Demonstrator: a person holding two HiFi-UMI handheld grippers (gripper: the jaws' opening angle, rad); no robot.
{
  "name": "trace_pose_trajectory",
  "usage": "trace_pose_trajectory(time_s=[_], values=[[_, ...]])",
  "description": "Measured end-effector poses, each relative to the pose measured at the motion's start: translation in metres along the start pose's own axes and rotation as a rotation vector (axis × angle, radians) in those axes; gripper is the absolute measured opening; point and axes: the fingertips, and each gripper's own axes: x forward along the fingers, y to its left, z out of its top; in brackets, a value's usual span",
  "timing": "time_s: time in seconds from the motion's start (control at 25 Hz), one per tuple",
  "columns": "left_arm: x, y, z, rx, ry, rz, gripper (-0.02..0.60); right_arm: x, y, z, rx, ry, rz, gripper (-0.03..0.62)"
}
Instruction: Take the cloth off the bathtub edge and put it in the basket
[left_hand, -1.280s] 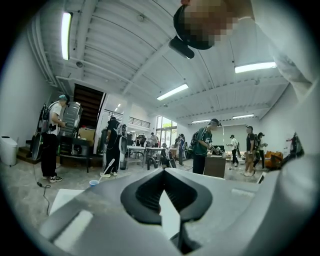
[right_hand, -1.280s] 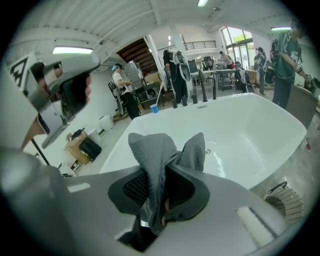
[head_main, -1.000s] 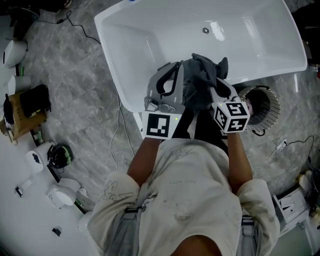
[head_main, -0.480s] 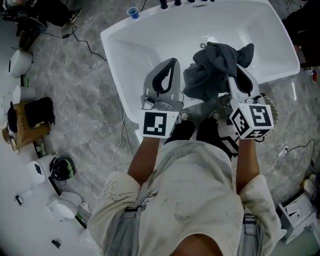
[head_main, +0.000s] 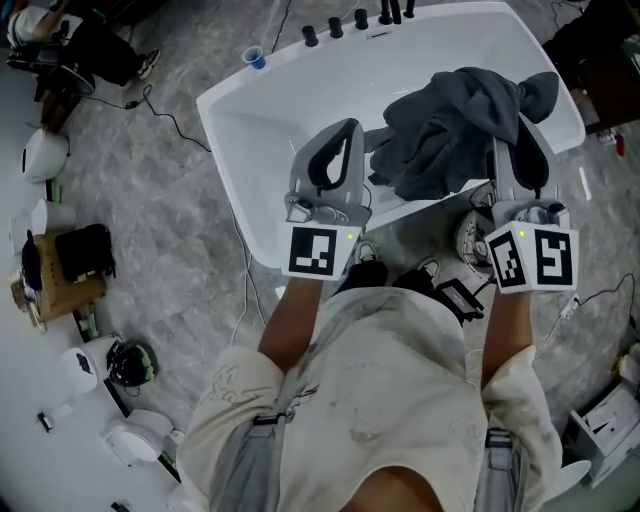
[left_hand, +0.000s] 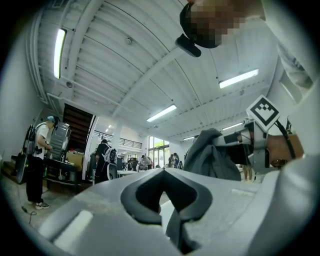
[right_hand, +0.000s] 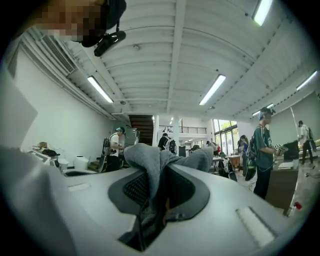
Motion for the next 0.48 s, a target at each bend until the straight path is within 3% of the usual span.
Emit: trace_pose_trajectory(time_s=[0.48], values=[[0.04,-0.072,0.021,-0.011,-0.033,-0.105,-0.003,-0.063,-0.077,0.122,-0.15,-0.212,-0.15,0.071]])
